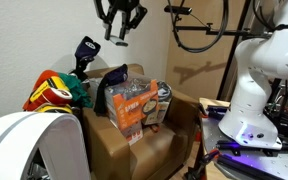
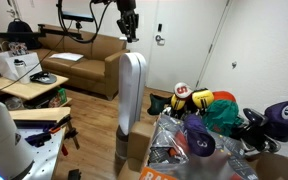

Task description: Remove the remote from the fan then place it on the left arm of the couch

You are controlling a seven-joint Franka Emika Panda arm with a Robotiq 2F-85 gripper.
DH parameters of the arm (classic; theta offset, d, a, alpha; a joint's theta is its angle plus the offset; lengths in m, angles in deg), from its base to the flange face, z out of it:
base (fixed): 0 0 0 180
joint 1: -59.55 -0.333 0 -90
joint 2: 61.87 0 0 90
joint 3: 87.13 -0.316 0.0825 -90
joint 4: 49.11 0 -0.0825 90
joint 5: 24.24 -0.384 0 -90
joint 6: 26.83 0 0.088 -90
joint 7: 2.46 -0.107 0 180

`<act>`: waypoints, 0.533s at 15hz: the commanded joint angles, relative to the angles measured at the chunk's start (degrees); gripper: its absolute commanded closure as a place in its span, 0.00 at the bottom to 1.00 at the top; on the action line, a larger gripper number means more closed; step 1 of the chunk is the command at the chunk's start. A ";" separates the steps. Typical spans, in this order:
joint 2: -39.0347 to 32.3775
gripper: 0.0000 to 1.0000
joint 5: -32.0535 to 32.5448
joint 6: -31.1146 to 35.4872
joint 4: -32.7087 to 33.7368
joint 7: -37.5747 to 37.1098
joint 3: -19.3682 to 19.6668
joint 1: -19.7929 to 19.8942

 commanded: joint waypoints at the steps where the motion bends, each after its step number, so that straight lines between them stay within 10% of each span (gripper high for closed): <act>1: 0.57 0.90 -5.79 2.62 -2.16 9.69 3.56 3.13; 4: -0.74 0.90 -8.20 -0.67 -2.45 13.58 4.84 5.17; 5: -0.46 0.65 -6.27 -0.05 -1.62 11.23 3.28 5.97; 8: -0.98 0.65 -6.83 -0.08 -2.34 12.18 3.63 6.47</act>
